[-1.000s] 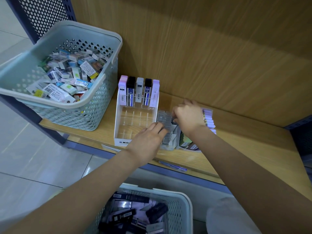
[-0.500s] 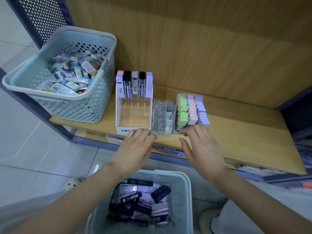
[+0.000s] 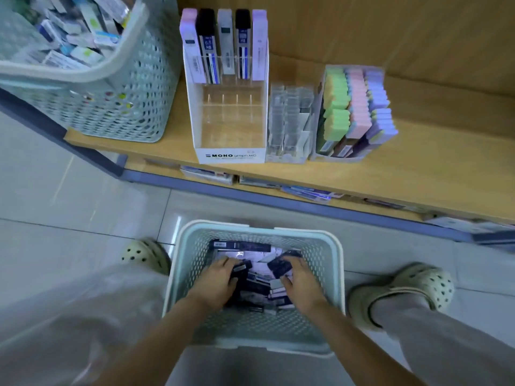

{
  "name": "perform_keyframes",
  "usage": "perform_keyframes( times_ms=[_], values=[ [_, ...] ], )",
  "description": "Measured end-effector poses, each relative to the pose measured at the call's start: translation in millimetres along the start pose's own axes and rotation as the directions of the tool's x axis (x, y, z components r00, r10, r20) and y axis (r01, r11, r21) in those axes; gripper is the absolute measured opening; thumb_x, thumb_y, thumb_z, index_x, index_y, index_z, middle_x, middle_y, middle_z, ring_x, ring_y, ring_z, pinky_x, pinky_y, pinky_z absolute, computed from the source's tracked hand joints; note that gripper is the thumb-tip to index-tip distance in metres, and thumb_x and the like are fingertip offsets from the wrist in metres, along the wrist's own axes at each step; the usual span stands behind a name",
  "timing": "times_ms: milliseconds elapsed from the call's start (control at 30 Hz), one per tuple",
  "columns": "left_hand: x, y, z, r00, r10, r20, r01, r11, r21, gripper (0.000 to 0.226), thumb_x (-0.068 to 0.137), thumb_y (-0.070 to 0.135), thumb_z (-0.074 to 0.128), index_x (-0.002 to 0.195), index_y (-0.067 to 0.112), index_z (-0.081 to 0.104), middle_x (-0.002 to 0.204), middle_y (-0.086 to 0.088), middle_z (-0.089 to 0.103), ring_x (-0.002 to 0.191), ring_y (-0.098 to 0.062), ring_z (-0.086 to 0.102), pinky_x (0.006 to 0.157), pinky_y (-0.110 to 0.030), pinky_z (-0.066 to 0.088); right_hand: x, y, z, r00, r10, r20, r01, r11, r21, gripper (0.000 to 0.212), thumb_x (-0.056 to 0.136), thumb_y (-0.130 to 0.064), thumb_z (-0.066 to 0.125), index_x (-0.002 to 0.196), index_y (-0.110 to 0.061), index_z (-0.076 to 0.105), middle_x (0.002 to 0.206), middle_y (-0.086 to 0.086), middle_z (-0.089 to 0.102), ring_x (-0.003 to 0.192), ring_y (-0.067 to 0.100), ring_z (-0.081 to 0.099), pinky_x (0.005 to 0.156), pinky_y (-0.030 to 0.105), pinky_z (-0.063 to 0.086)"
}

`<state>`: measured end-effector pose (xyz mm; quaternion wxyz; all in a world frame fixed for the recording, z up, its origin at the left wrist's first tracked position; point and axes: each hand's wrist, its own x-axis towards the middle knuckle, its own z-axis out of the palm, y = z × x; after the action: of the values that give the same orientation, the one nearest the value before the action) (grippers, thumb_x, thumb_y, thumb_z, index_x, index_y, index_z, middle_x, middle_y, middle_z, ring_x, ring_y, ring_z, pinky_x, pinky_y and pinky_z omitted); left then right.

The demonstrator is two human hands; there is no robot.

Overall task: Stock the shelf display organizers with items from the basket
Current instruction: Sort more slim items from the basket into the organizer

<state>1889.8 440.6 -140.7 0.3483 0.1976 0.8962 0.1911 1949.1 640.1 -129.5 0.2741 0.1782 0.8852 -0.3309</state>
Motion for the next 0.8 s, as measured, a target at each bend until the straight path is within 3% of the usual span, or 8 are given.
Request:
perform_keyframes(
  times_ms=[133, 200, 333, 467, 600, 733, 800],
  values=[
    [12, -14, 20, 0.994, -0.079, 0.071, 0.084, 0.995, -0.061, 0.049, 0.092, 0.017, 0.053, 0.139, 0.016, 0.04, 0.137, -0.01, 0.045, 0.125, -0.028, 0.043, 0.104, -0.031, 0.034, 17, 8, 10, 0.994, 0.026, 0.103, -0.016, 0.995, -0.1, 0.074, 0.087, 0.012, 0.043, 0.15, -0.018, 0.019, 0.157, -0.003, 0.014, 0.138, 0.022, 0.027, 0.11, 0.025, 0.026],
    [16, -19, 26, 0.994, -0.083, 0.073, 0.089, 0.992, -0.087, 0.052, 0.09, 0.015, 0.055, 0.139, 0.017, 0.04, 0.137, -0.01, 0.045, 0.126, -0.028, 0.042, 0.106, -0.031, 0.032, 24, 8, 13, 0.992, -0.013, 0.126, 0.035, 0.985, -0.17, 0.081, 0.083, 0.017, 0.042, 0.15, -0.019, 0.017, 0.157, -0.005, 0.014, 0.137, 0.022, 0.025, 0.111, 0.025, 0.025],
    [26, -22, 34, 0.988, -0.138, 0.062, 0.142, 0.989, -0.047, 0.053, 0.088, 0.017, 0.06, 0.137, 0.016, 0.042, 0.14, -0.011, 0.04, 0.127, -0.028, 0.039, 0.108, -0.036, 0.031, 37, 14, 16, 0.998, -0.028, 0.054, 0.041, 0.966, -0.254, 0.071, 0.083, 0.015, 0.044, 0.145, -0.016, 0.033, 0.148, 0.0, 0.034, 0.129, 0.023, 0.032, 0.11, 0.027, 0.025],
    [32, -20, 36, 0.985, -0.162, 0.055, 0.16, 0.986, 0.042, 0.052, 0.088, 0.025, 0.061, 0.137, 0.018, 0.042, 0.138, -0.009, 0.045, 0.122, -0.028, 0.045, 0.102, -0.033, 0.035, 45, 15, 18, 0.998, -0.004, 0.066, 0.026, 0.939, -0.343, 0.064, 0.085, 0.006, 0.052, 0.142, -0.019, 0.038, 0.143, 0.004, 0.034, 0.123, 0.026, 0.041, 0.103, 0.034, 0.037],
    [32, -15, 35, 0.975, -0.208, 0.072, 0.198, 0.972, 0.125, 0.045, 0.095, 0.028, 0.049, 0.136, 0.013, 0.039, 0.137, -0.011, 0.045, 0.118, -0.031, 0.05, 0.097, -0.035, 0.039, 49, 10, 17, 0.997, -0.044, 0.057, 0.067, 0.858, -0.51, 0.05, 0.089, -0.009, 0.053, 0.137, -0.017, 0.042, 0.135, 0.013, 0.038, 0.126, 0.029, 0.035, 0.101, 0.033, 0.032],
    [25, -15, 30, 0.974, -0.214, 0.077, 0.221, 0.971, -0.095, 0.036, 0.096, 0.012, 0.043, 0.132, 0.01, 0.046, 0.13, -0.016, 0.05, 0.114, -0.033, 0.053, 0.097, -0.037, 0.041, 47, 8, 19, 0.988, -0.118, 0.1, 0.154, 0.81, -0.565, 0.037, 0.094, -0.014, 0.048, 0.13, -0.013, 0.047, 0.133, 0.01, 0.041, 0.126, 0.026, 0.034, 0.102, 0.033, 0.027],
    [19, -12, 23, 0.981, -0.193, -0.017, 0.183, 0.952, -0.246, 0.026, 0.095, 0.008, 0.043, 0.118, 0.009, 0.055, 0.111, -0.013, 0.059, 0.102, -0.03, 0.059, 0.088, -0.032, 0.044, 43, 6, 18, 0.987, -0.133, 0.094, 0.163, 0.841, -0.517, 0.033, 0.096, -0.017, 0.044, 0.129, -0.013, 0.046, 0.131, 0.01, 0.048, 0.124, 0.025, 0.041, 0.1, 0.031, 0.029]
  ],
)
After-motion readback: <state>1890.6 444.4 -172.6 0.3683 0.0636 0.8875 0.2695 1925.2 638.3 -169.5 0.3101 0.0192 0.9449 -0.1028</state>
